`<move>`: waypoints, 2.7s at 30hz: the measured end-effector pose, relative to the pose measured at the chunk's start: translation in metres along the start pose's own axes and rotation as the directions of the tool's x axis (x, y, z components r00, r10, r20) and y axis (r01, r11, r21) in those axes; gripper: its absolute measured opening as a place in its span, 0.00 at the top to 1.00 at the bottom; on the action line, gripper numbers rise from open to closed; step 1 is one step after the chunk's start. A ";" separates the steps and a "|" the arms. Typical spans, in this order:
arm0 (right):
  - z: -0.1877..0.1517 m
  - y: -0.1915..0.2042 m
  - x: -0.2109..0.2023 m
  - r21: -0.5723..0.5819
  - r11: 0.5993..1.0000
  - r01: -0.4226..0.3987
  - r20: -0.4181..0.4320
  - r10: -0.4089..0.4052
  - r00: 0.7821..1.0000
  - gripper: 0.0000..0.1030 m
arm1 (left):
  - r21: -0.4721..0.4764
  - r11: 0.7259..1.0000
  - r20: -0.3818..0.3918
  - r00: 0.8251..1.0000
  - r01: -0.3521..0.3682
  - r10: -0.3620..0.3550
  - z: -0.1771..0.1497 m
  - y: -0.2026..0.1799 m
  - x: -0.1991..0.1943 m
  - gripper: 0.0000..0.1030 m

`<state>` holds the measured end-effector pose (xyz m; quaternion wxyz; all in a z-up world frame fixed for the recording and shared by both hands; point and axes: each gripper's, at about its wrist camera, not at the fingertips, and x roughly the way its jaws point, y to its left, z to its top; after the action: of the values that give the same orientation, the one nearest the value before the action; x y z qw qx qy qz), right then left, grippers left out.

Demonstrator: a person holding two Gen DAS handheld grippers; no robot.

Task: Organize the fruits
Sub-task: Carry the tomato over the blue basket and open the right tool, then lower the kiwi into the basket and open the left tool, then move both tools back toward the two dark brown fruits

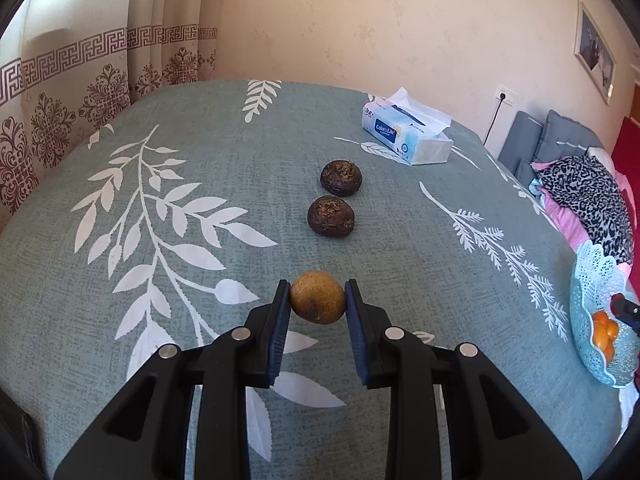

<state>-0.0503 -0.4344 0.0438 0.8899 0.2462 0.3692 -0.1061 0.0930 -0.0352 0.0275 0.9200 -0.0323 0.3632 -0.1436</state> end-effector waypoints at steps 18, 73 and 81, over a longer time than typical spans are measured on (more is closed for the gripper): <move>-0.010 -0.014 -0.043 -0.054 0.996 0.072 0.203 -0.059 0.977 0.65 | 0.166 0.960 -0.049 0.975 0.224 -0.219 0.003 -0.120 -0.013 0.73; -0.033 0.020 -0.055 -0.130 0.990 0.056 0.287 -0.017 0.958 0.50 | 0.185 0.964 -0.068 0.981 0.193 -0.183 0.007 -0.153 0.005 0.30; -0.041 0.044 -0.044 -0.188 0.982 0.027 0.257 0.022 0.966 0.50 | 0.104 0.989 -0.049 0.993 0.109 -0.104 0.016 -0.105 0.010 0.30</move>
<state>-0.0894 -0.3756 0.0658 0.9496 0.1437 0.2591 -0.1026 0.0855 -0.1391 0.0494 0.9033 0.0005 0.3728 -0.2123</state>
